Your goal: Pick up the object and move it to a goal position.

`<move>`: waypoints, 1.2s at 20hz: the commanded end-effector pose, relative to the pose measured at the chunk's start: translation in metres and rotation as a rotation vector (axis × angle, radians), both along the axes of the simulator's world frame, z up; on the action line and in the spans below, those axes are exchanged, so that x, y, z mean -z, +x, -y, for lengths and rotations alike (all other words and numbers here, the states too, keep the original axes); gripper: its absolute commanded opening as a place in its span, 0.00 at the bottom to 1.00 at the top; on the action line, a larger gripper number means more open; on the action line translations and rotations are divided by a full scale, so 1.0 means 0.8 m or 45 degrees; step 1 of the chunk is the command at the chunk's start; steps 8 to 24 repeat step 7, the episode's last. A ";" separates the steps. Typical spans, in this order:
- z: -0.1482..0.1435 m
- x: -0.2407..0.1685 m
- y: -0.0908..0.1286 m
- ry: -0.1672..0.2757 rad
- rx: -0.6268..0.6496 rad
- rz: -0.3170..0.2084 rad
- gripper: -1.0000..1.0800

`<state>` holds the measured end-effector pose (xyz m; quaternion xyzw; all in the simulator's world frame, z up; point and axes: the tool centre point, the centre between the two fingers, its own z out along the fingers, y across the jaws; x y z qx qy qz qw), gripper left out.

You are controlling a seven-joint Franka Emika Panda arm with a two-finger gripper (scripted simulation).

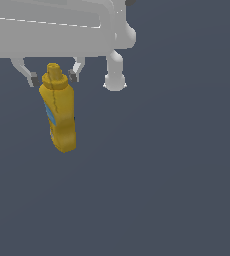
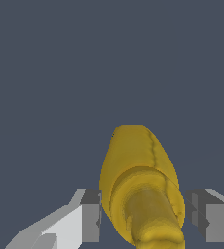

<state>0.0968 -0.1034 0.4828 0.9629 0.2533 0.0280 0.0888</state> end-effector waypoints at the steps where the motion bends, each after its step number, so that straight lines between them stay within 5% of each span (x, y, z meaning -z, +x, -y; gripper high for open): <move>1: 0.000 -0.011 0.000 -0.003 0.013 0.014 0.00; 24: 0.001 -0.012 0.000 -0.003 0.015 0.014 0.00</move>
